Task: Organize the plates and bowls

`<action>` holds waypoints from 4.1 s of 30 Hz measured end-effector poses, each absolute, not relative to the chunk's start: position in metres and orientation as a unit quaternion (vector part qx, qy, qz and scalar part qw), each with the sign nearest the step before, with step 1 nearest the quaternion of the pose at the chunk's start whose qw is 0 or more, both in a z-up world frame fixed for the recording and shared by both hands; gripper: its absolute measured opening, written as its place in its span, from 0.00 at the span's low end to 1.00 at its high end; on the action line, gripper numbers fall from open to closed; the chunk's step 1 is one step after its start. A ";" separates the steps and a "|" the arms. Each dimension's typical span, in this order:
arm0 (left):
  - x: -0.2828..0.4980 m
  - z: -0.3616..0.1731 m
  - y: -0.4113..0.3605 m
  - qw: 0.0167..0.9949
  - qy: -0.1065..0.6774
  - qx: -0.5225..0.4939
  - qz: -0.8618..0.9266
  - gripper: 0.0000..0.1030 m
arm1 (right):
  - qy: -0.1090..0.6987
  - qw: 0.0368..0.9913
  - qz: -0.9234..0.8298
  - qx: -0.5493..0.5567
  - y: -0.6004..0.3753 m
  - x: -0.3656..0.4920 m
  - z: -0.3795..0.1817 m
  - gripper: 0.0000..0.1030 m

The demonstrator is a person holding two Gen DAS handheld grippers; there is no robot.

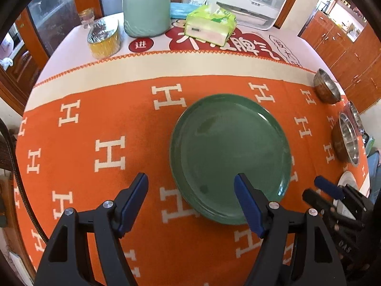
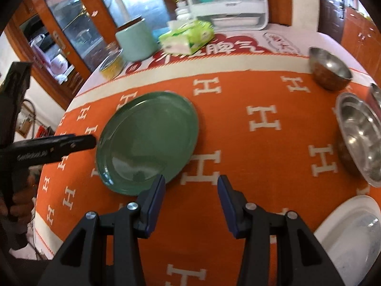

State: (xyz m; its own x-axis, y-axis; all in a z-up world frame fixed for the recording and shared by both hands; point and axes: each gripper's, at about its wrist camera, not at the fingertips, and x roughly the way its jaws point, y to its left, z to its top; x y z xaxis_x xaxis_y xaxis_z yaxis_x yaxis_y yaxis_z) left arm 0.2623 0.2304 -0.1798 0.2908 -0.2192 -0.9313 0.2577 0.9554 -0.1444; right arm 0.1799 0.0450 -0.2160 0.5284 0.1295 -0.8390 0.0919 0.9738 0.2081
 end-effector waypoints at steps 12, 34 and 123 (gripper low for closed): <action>0.284 -0.218 0.236 0.793 0.585 -0.027 -0.167 0.71 | 0.488 0.853 0.076 0.165 0.049 0.206 -0.239 0.45; 0.289 -0.228 0.219 0.807 0.560 -0.036 -0.185 0.69 | 0.455 0.864 0.086 0.198 0.043 0.231 -0.255 0.45; 0.073 -0.113 0.043 0.821 0.503 -0.026 -0.269 0.29 | 0.422 0.896 -0.035 0.136 -0.112 -0.034 -0.160 0.16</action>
State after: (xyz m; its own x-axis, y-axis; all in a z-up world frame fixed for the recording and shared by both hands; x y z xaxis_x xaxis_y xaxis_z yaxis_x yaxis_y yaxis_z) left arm 0.0728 0.0428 -0.1125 0.3484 -0.4681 -0.8121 0.4160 0.8536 -0.3135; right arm -0.0339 -0.1115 -0.1601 0.6415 0.0517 -0.7654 0.1785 0.9603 0.2145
